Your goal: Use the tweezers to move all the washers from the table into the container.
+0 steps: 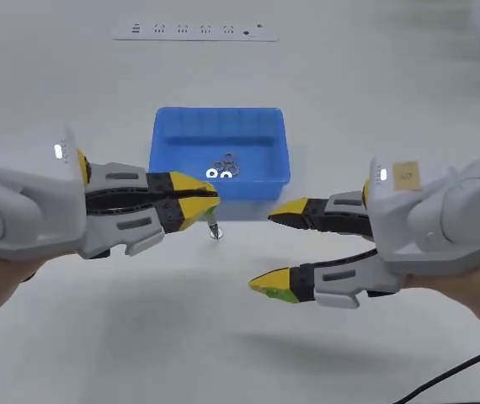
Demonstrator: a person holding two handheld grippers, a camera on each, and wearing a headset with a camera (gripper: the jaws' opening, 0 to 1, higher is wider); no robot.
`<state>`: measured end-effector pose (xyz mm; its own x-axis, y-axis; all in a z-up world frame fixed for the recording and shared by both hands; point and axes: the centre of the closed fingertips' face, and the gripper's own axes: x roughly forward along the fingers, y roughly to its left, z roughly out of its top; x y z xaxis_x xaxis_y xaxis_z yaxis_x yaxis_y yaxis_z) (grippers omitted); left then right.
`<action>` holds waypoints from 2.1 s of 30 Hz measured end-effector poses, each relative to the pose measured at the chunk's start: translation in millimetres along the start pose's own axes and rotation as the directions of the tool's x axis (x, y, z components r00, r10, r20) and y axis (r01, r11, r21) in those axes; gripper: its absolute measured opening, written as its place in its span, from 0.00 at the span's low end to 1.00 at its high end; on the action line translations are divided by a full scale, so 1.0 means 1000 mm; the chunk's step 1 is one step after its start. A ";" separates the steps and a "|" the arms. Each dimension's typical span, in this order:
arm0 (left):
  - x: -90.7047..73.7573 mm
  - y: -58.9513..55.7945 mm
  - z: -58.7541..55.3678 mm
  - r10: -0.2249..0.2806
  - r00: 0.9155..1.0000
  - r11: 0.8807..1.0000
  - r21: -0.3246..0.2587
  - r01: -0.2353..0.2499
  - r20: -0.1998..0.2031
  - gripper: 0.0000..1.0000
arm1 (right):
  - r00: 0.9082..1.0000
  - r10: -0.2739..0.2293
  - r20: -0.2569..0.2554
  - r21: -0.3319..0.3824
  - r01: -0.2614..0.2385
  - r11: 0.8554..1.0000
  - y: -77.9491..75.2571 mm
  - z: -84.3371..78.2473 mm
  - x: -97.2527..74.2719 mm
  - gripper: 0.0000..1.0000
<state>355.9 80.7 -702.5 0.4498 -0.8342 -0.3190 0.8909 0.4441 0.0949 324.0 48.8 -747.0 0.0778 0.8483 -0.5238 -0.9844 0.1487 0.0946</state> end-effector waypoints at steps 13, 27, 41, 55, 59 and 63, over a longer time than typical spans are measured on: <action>-0.003 0.003 -0.004 -0.036 0.996 0.999 -0.010 0.035 -0.076 0.05 | 1.000 0.010 -0.005 -0.011 -0.010 1.000 -0.004 0.003 0.007 0.49; -0.002 0.004 -0.006 -0.037 0.995 0.999 -0.028 0.034 -0.095 0.05 | 0.996 0.081 -0.025 -0.093 -0.083 0.992 -0.015 0.020 0.042 0.44; -0.004 0.002 -0.007 -0.044 0.994 0.999 -0.028 0.041 -0.098 0.05 | 0.989 0.133 -0.056 -0.133 -0.140 0.981 -0.018 0.023 0.065 0.29; -0.001 -0.003 -0.006 -0.066 0.992 0.998 -0.014 0.065 -0.104 0.05 | 0.978 0.176 -0.115 -0.191 -0.195 0.962 -0.016 0.014 0.071 0.12; 0.000 -0.006 -0.006 -0.068 0.992 0.998 -0.012 0.067 -0.109 0.05 | 0.978 0.159 -0.135 -0.265 -0.190 0.945 -0.015 0.013 0.070 0.10; 0.001 -0.007 -0.007 -0.042 0.991 0.999 -0.002 0.042 -0.128 0.06 | 0.983 0.137 -0.123 -0.276 -0.166 0.947 -0.016 0.013 0.070 0.10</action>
<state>349.6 78.8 -710.1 0.4000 -0.8036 -0.4408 0.9091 0.4091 0.0793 347.1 112.3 -774.2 -0.0776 0.7916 -0.6061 -0.9884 -0.1408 -0.0574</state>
